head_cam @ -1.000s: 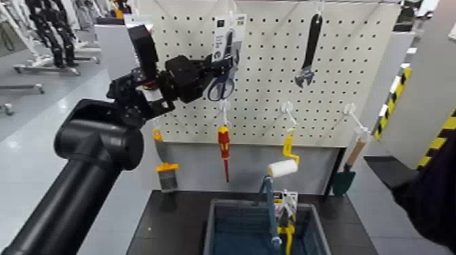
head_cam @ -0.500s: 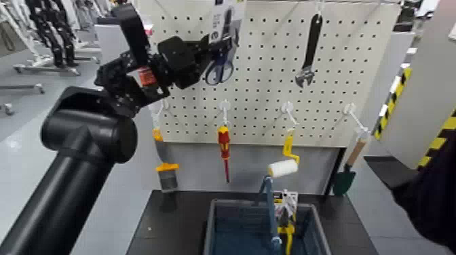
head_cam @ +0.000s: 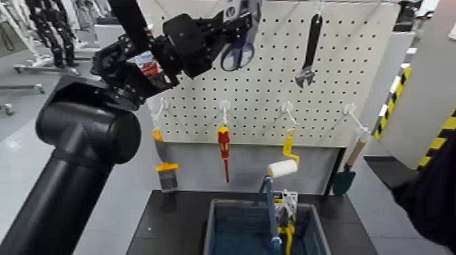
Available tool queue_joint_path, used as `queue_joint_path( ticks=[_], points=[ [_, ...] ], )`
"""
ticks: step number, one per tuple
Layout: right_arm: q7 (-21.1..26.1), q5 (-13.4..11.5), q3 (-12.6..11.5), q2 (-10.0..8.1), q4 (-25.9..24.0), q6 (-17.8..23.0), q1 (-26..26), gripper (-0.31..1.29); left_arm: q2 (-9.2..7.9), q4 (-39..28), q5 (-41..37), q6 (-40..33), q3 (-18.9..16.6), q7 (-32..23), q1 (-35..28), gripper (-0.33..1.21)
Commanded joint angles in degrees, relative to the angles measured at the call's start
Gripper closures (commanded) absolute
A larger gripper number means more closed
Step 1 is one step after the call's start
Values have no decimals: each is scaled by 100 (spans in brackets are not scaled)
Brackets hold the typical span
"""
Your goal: Put the blue scissors into the crate.
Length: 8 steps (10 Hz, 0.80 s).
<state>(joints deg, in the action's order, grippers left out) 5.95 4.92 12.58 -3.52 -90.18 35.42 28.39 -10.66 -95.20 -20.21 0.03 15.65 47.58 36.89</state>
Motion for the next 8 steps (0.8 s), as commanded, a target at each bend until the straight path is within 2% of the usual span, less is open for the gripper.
queue_joint_path(
  ticks=[1, 4, 8],
  points=[
    [3, 1, -1, 0, 0, -9, 0, 7, 11, -122, -581, 76, 316, 23, -121, 118],
    [3, 1, -19, 0, 0, -26, 0, 7, 117, 124, -1337, 278, 667, 14, -508, 118],
    [20, -8, -19, 9, 0, -26, 9, 7, 126, 590, -1460, 595, 597, -21, -1149, 118]
  ],
)
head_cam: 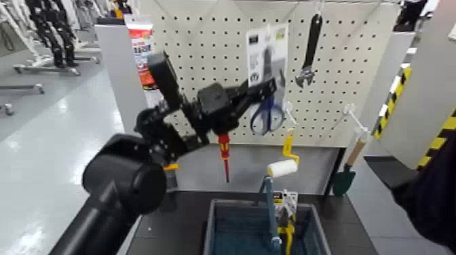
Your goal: Put the blue scissors into the crate.
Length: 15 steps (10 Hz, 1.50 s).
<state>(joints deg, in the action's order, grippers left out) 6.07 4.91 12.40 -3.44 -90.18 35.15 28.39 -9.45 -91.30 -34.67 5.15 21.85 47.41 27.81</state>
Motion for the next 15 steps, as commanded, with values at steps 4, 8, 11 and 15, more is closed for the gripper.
queue_joint_path(
  ticks=[4, 8, 11, 15],
  points=[
    [8, -8, 0, -7, 0, -8, 9, 7, -66, 429, 285, 329, -198, -56, -865, 118],
    [8, -8, 17, -16, 0, 1, 0, 7, -154, 921, 382, 514, -111, 31, -1119, 118],
    [8, -8, 0, -7, 0, 1, 9, 7, -154, 1325, 505, 470, -67, 84, -1207, 118],
    [-1, -8, 9, 2, 9, 1, 0, 7, -119, 2002, 549, 338, 127, 172, -1172, 118]
  ],
)
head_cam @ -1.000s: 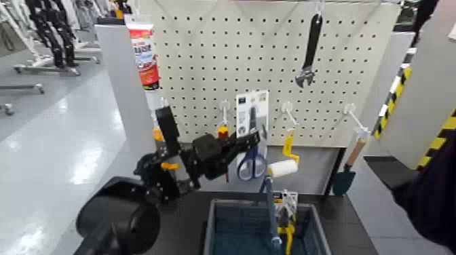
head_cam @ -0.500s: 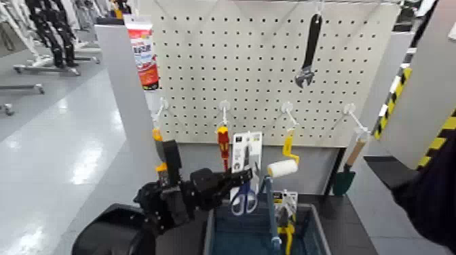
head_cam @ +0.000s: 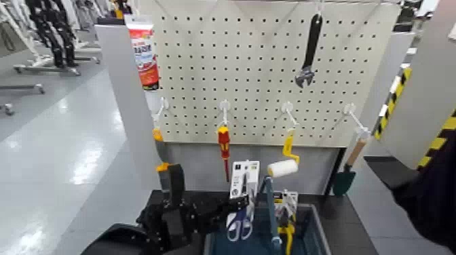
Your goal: Put the blue scissors into the crate.
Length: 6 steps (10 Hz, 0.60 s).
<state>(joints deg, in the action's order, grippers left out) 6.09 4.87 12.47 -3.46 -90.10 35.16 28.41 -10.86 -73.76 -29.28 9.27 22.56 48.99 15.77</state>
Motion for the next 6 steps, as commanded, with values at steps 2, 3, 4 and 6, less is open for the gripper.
queue_joint_path(
  ticks=[2, 3, 4, 6],
  points=[
    [-3, -3, 10, 3, 1, 0, -2, 7, 49, 547, 54, -109, 91, 14, 49, 118],
    [-3, 5, 10, 3, 1, 0, -2, 7, 58, 714, 54, -145, 161, 23, 84, 118],
    [-3, -3, 10, 3, 1, 0, -2, 7, 66, 740, 142, -101, 179, 23, 102, 118],
    [-3, 5, 1, 3, 1, 0, -2, 7, 75, 749, 309, -13, 188, 23, 128, 67]
  ],
)
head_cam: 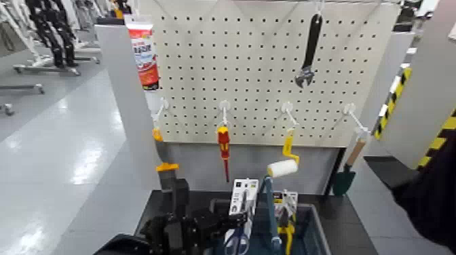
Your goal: Put the blue scissors into the crate.
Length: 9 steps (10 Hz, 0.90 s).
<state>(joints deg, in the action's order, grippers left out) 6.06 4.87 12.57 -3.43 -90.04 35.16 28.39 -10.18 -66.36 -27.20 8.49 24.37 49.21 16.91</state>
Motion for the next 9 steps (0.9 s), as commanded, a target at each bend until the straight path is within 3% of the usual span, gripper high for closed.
queue_joint_path(
  ticks=[1, 2, 9],
  points=[
    [0, 5, -9, 0, -5, 9, 0, 7, 7, 9, 109, 56, 6, 1, 14, 4],
    [0, 5, -9, 0, -5, 9, 0, 7, 7, -17, 109, 47, 6, 1, 14, -10],
    [0, 14, -35, -9, -14, 35, 18, 7, 25, -228, 329, -199, -64, -78, -39, -9]
  ],
)
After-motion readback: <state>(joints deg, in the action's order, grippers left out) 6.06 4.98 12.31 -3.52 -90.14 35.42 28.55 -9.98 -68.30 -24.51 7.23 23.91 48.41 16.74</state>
